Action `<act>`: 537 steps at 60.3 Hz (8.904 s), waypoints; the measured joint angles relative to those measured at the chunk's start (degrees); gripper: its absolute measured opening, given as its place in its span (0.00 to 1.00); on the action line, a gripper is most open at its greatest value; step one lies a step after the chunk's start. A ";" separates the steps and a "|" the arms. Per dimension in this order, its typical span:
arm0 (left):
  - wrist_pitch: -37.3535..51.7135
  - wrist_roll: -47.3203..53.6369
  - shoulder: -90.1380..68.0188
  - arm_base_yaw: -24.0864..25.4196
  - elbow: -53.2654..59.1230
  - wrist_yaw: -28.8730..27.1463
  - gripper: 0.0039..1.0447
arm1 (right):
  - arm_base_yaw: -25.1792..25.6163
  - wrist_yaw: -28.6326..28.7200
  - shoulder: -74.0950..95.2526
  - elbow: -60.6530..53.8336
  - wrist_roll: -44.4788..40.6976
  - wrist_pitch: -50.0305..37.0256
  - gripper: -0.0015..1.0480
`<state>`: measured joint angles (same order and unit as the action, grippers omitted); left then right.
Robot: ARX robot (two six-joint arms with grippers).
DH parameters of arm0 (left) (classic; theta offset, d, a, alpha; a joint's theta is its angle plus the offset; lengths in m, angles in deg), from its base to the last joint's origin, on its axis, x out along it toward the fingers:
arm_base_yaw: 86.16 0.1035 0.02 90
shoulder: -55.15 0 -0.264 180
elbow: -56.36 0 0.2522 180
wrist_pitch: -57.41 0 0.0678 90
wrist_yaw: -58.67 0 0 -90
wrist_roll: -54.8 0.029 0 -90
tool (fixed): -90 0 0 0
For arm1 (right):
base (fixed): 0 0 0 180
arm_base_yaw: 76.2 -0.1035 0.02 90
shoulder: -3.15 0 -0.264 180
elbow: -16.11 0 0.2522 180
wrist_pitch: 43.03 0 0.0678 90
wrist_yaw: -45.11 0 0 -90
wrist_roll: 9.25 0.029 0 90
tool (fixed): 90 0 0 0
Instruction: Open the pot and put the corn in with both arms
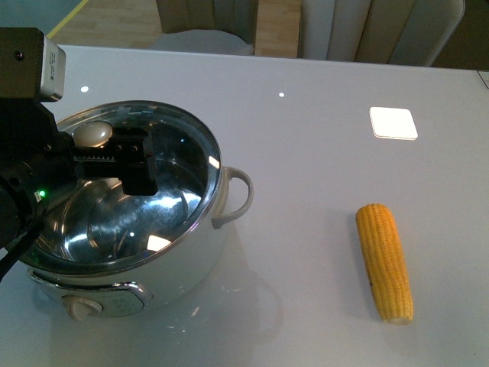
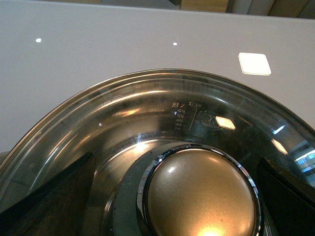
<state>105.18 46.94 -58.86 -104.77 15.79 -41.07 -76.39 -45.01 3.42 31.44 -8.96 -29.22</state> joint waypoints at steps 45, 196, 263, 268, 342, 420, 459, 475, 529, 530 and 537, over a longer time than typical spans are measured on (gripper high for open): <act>-7.91 1.18 13.55 3.69 -0.83 -0.61 0.43 | 0.00 0.00 0.00 0.00 0.00 0.00 0.92; 17.88 8.66 -35.76 47.28 -17.73 14.64 0.70 | 0.00 0.00 0.00 0.00 0.00 0.02 0.92; -6.95 -7.13 41.07 29.70 11.28 5.79 0.94 | 0.00 -0.02 0.00 0.00 0.00 0.00 0.92; -10.29 -8.96 47.43 29.31 14.88 4.74 0.94 | 0.00 0.00 0.00 0.00 0.00 0.00 0.92; -45.42 7.23 97.94 18.75 26.10 9.73 0.03 | 0.00 0.00 0.00 0.00 0.00 0.00 0.92; -61.46 7.23 113.66 18.75 26.08 9.73 0.93 | 0.00 0.00 0.00 0.00 0.00 0.02 0.92; -61.53 7.37 113.72 18.75 26.08 9.73 0.94 | -17.03 -18.12 72.37 21.66 14.34 -2.71 0.92; -61.53 7.37 113.72 18.75 26.08 9.73 0.94 | -17.70 -11.26 98.84 32.33 16.31 -8.59 0.92; -61.53 7.37 113.72 18.75 26.08 9.73 0.94 | -19.91 -10.51 126.64 41.22 13.31 -11.96 0.59; -61.53 7.37 113.72 18.75 26.08 9.73 0.94 | -19.96 -10.56 126.62 41.22 13.44 -11.93 0.57; -61.53 7.37 113.72 18.75 26.08 9.73 0.94 | -19.96 -9.90 124.76 40.41 14.27 -12.00 0.41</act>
<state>43.66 54.31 54.86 -86.01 41.87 -31.34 -96.34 -54.91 128.18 71.85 5.32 -41.21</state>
